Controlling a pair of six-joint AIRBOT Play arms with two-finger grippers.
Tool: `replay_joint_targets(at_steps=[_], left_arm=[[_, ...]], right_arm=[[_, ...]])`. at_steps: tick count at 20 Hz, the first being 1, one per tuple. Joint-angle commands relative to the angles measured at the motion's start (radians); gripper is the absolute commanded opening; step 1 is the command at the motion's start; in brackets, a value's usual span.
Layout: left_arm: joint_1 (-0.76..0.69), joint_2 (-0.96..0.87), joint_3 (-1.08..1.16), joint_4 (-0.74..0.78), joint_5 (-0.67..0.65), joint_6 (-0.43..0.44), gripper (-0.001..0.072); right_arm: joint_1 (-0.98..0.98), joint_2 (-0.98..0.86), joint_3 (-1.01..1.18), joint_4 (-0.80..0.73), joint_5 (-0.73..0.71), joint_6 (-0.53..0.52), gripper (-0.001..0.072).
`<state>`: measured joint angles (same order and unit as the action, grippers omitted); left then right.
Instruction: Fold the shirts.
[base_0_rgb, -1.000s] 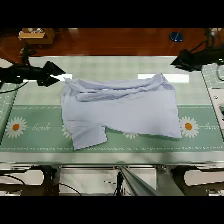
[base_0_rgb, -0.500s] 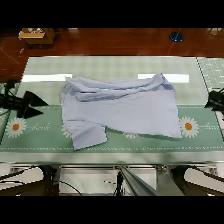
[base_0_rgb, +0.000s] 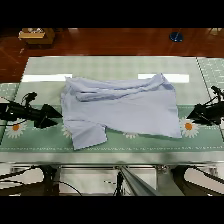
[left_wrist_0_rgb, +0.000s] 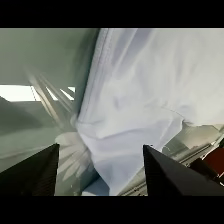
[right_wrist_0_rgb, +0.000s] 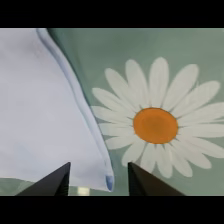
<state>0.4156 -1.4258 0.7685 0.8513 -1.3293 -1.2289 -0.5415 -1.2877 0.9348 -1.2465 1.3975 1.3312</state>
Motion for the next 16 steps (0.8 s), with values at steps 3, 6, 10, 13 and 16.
replay_joint_targets(at_steps=[3, 6, 10, 13, 16], left_arm=[[-0.140, -0.091, -0.004, -0.024, 0.173, -0.045, 0.0447], [-0.148, -0.090, -0.004, -0.097, 0.221, -0.036, 0.0026], [-0.147, -0.088, -0.004, -0.096, 0.161, 0.006, 0.0026], [-0.147, -0.061, -0.004, -0.097, 0.144, 0.043, 0.0027], [-0.146, -0.034, -0.004, -0.097, 0.147, 0.052, 0.0026]], right_arm=[[-0.002, 0.002, -0.011, 0.093, 0.032, -0.030, 0.0439], [-0.002, 0.018, -0.011, 0.093, 0.056, -0.041, 0.0439], [-0.012, 0.103, -0.016, -0.002, 0.023, -0.054, 0.0472], [-0.129, 0.158, -0.132, 0.020, -0.006, -0.054, 0.0472], [-0.234, 0.167, -0.300, 0.156, -0.045, -0.095, 0.0480]])
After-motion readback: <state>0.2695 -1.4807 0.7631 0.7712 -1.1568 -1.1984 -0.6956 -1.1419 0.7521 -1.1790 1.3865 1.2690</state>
